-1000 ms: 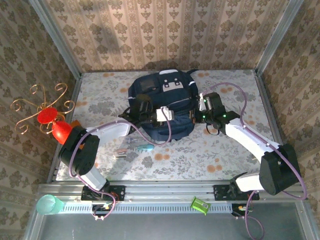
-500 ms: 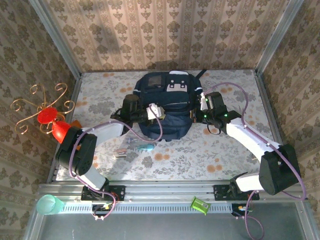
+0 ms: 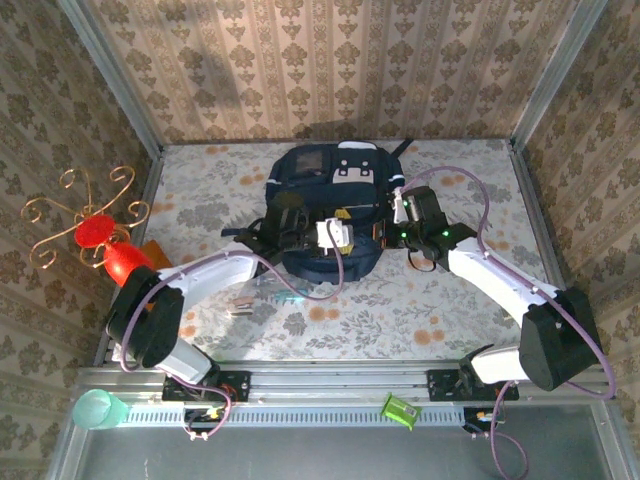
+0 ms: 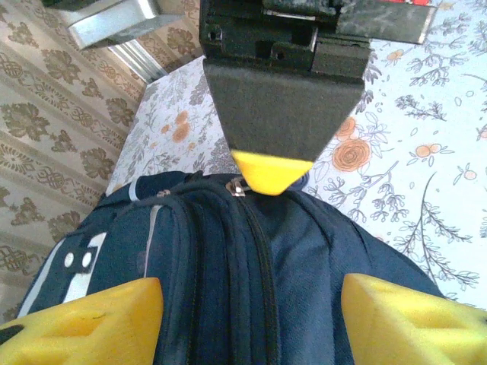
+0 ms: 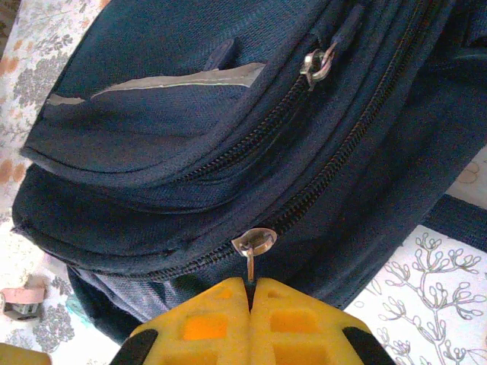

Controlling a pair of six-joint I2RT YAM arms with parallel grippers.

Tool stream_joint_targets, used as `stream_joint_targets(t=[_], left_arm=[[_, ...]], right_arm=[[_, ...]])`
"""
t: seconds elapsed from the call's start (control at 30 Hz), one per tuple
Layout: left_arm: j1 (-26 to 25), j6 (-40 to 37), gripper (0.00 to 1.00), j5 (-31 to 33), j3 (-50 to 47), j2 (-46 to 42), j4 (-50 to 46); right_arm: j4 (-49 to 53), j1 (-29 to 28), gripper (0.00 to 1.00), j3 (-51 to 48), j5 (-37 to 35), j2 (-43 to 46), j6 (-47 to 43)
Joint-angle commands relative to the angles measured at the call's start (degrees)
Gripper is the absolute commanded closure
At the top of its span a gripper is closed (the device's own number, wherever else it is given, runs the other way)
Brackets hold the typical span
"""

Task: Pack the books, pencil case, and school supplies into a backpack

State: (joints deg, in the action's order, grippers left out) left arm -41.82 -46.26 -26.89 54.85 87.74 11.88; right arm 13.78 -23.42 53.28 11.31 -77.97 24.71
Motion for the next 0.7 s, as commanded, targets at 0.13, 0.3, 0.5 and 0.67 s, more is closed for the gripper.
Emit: stream_joint_targets(t=[0.13,0.3,0.5,0.67], left_arm=[[-1.50,-3.13,0.45,3.67,5.01,5.83,-4.74],[-1.64,-3.31,0.53,5.11,7.28,8.48,-5.20],[-1.28,-3.97,0.77,6.33,7.05,8.94,-5.55],[0.07,-3.40,1.00,4.55,5.70,7.20,-5.51]], right_arm=[[-2.84,-1.72,1.00,1.93,3.54,3.06,1.27],[-2.84,-1.76,1.00,1.36,3.02,3.27,1.01],[-0.67,-1.63,1.00,1.21,-1.04,2.96,-0.43],[0.34,-1.19,1.00,1.08,-3.42,2.41,-0.61]])
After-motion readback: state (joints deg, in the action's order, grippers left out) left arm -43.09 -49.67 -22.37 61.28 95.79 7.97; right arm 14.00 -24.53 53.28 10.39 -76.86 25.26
